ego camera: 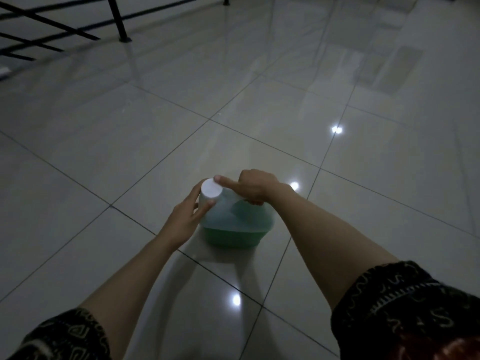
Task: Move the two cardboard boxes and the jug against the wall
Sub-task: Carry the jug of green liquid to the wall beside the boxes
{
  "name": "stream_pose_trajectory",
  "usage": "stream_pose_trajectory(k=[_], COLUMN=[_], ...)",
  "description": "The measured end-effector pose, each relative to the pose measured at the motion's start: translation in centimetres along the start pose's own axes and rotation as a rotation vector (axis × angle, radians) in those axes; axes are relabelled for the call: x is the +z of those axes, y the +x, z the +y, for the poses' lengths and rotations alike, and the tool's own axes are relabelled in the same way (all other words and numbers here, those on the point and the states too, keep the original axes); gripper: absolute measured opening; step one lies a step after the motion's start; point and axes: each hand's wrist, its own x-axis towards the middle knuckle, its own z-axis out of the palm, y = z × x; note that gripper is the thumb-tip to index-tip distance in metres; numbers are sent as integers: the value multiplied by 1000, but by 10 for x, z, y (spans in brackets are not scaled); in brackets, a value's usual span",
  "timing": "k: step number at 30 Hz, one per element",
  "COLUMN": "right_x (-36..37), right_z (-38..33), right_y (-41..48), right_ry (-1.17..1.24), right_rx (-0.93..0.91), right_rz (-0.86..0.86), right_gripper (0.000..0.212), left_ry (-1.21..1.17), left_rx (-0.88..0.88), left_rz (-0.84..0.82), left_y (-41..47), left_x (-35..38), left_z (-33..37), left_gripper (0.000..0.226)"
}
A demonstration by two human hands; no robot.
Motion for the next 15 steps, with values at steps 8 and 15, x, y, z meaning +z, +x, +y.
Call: stream_pose_trajectory(k=[8,15], right_x=[12,-17], right_z=[30,86], right_y=[-47,-134], right_ry=[115,263], right_rx=[225,466], right_rz=[159,159], right_gripper=[74,73], left_ry=[-5,44], left_rx=[-110,-111], left_rz=[-108,-406], left_y=[0,-8], left_x=[33,77], left_z=[45,117], left_gripper=[54,47])
